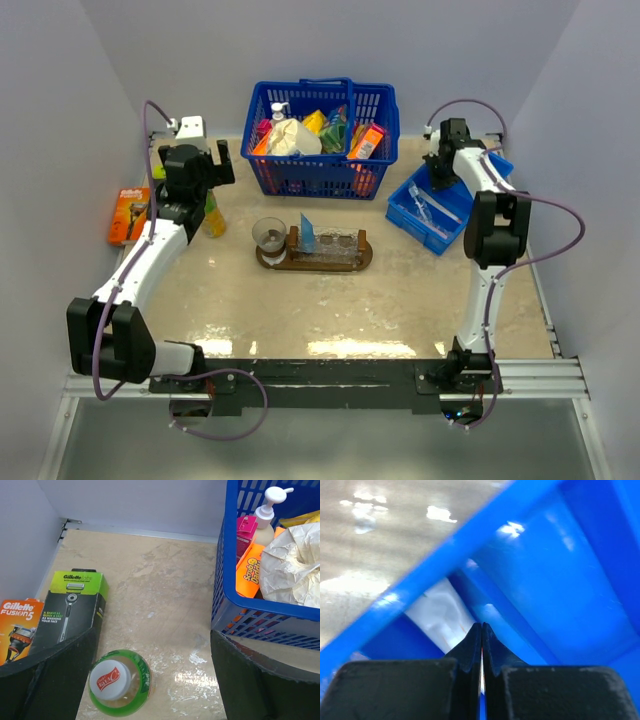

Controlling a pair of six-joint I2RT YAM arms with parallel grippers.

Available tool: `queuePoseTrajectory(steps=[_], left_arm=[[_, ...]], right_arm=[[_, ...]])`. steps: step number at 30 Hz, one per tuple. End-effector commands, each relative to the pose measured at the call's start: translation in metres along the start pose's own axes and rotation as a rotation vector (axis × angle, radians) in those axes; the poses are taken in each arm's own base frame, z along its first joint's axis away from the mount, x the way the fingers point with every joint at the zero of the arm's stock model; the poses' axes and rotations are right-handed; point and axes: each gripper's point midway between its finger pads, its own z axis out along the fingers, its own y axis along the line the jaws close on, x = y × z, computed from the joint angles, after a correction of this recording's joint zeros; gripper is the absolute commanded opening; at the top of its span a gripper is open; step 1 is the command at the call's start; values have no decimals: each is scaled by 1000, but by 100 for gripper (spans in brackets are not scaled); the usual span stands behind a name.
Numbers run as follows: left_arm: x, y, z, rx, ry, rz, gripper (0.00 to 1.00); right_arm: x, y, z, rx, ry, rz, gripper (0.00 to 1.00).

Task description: Prepare toiletry sets of a toothbrush and toothpaste on the tray

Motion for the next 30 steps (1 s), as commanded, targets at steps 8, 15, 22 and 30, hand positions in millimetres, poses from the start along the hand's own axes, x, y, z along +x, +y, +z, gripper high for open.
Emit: queuePoseTrajectory(steps=[8, 15, 22, 30], left_arm=[[-15, 2, -1, 4, -49, -14, 100], [-12, 0, 1, 10, -38, -13, 100], [-15, 1, 4, 7, -38, -7, 100], [-15, 3, 4, -3, -39, -18, 100]], right_arm=[[-17, -19, -32, 4, -77, 33, 0], [2, 7, -22, -143, -2, 17, 31], [15, 10, -8, -158, 48, -3, 46], [41, 17, 13, -171, 130, -44, 48]])
